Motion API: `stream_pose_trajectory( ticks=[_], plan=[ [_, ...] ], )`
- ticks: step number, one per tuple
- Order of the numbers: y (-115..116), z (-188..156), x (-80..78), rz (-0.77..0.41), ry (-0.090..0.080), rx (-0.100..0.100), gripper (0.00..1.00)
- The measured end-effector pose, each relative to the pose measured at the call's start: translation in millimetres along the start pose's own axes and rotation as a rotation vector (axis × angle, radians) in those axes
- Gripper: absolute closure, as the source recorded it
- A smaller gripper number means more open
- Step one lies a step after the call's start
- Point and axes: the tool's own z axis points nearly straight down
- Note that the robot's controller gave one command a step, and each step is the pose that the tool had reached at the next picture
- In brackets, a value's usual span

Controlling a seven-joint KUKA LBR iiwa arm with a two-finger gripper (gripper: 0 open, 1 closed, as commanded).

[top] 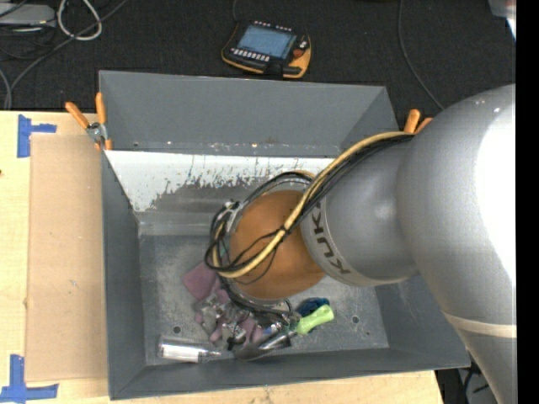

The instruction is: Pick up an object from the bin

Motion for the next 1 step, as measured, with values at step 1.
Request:
stream_pose_trajectory(
  ticks=[1],
  plan=[
    [-0.1,0.0,0.0,0.002,0.0,0.0,1.0]
  ],
)
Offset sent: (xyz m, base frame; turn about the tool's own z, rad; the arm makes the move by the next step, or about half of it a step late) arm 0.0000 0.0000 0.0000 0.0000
